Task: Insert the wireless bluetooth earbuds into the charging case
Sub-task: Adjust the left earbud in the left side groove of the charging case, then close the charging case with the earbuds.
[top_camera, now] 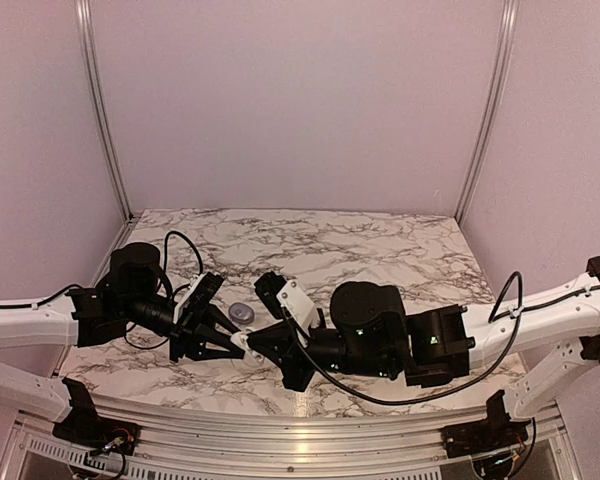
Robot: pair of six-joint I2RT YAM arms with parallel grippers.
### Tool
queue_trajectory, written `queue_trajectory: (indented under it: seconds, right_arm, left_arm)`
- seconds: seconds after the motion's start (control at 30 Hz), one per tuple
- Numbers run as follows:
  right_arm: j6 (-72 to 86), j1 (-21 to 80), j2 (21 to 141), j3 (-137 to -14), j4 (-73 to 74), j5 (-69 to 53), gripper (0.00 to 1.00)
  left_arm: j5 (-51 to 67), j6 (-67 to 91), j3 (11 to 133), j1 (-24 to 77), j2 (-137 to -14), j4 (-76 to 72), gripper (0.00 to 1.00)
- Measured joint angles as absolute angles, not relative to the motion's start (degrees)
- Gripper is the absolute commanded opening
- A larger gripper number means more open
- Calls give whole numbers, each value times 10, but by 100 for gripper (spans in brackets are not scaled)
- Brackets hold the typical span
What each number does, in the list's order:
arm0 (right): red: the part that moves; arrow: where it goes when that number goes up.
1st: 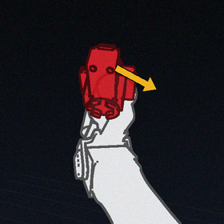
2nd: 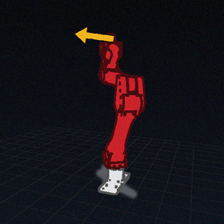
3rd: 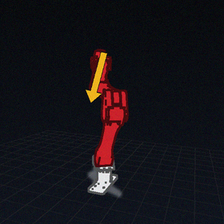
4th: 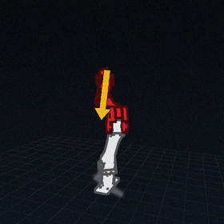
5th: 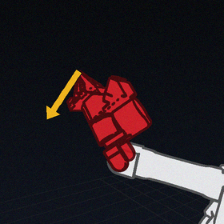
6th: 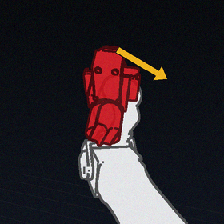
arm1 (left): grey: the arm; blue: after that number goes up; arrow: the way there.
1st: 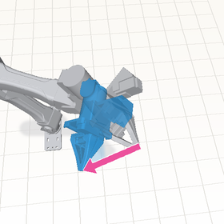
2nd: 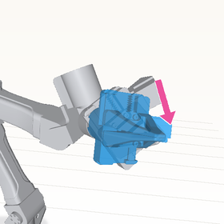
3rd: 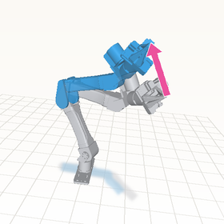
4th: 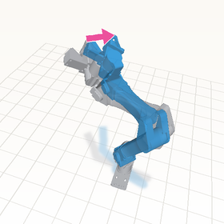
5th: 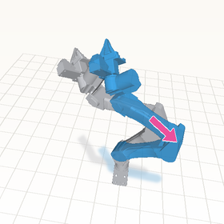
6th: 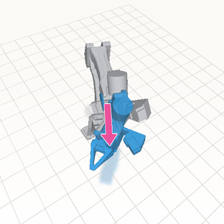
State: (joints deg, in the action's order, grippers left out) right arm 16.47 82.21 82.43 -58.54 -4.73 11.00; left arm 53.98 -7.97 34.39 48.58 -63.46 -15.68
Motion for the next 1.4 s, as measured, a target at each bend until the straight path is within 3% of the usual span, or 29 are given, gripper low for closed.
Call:
queue_trajectory:
  seconds: [0.13, 0.3, 0.47, 0.8, 1.03, 1.2, 1.4]
  right_arm:
    - [169, 821, 827, -579, -60, 101, 0]
    - [171, 820, 819, -579, -57, 79, 19]
    - [170, 823, 775, -579, -28, 47, 23]
    - [205, 805, 629, -529, 9, 162, 20]
    - [225, 767, 733, -526, 42, 212, 17]
    - [213, 766, 815, -547, 46, 164, 13]
    - [206, 772, 814, -555, 22, 103, 11]
  left_arm:
    - [539, -80, 343, 486, -634, -148, 0]
    - [531, -80, 343, 489, -635, -155, 0]
    - [509, -82, 352, 493, -649, -173, 0]
    - [500, -84, 360, 489, -670, -177, 0]
    - [518, -88, 360, 489, -670, -177, 0]
    - [523, -92, 364, 489, -674, -177, 0]
    - [517, -91, 375, 491, -691, -177, 0]
